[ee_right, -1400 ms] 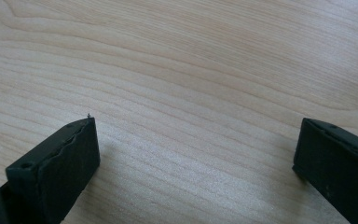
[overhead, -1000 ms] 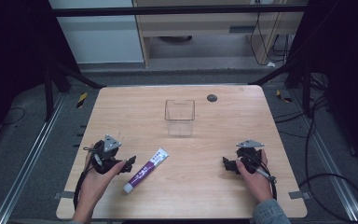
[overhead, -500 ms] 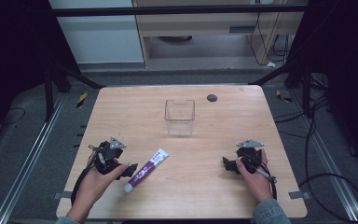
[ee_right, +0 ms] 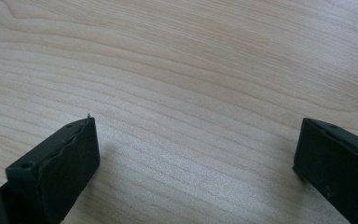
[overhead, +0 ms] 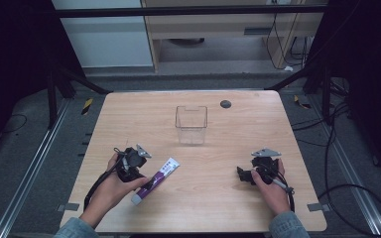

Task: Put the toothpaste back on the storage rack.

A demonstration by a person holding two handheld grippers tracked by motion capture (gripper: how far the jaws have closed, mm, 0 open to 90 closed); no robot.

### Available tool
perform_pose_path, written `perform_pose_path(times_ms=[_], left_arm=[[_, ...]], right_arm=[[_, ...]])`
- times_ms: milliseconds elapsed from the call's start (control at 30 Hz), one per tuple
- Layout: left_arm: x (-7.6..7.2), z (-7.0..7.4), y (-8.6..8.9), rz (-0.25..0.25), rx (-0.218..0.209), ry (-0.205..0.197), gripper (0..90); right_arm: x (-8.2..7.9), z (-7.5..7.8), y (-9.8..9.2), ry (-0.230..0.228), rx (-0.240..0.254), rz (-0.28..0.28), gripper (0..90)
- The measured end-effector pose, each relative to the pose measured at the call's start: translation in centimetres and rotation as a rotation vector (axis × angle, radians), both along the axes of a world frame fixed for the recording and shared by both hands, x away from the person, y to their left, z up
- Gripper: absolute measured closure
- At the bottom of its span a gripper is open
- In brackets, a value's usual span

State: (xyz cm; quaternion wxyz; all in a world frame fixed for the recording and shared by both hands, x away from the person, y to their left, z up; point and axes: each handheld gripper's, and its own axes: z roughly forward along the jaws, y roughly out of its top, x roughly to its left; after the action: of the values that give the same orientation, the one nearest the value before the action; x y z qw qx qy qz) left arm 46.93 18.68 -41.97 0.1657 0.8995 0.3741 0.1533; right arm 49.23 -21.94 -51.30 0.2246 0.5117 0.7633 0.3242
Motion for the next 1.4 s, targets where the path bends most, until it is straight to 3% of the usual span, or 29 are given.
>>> perform_pose_path(times_ms=[300,433,600,767,1033,1400], left_arm=[[0.4,-0.6,-2.1,-0.041,-0.006,0.033,10.9],[1.1,-1.1,-2.9,-0.07,0.022,0.058,18.3],[2.3,-1.6,-3.2,-0.056,0.008,0.089,29.1],[2.5,-2.3,-4.4,-0.1,0.065,0.116,33.9],[4.0,-3.7,-4.6,-0.066,0.075,0.173,39.4],[4.6,-4.4,-4.7,-0.065,0.085,0.192,45.8]], right_arm=[[0.0,0.0,0.0,0.003,0.005,-0.002,0.3],[0.0,0.0,0.0,0.001,0.001,0.0,0.3],[0.0,0.0,0.0,0.003,0.004,0.0,0.4],[0.0,0.0,0.0,0.003,0.004,0.0,0.4],[0.0,0.0,0.0,-0.001,-0.002,0.002,0.4],[0.0,0.0,0.0,0.004,0.004,0.001,0.4]])
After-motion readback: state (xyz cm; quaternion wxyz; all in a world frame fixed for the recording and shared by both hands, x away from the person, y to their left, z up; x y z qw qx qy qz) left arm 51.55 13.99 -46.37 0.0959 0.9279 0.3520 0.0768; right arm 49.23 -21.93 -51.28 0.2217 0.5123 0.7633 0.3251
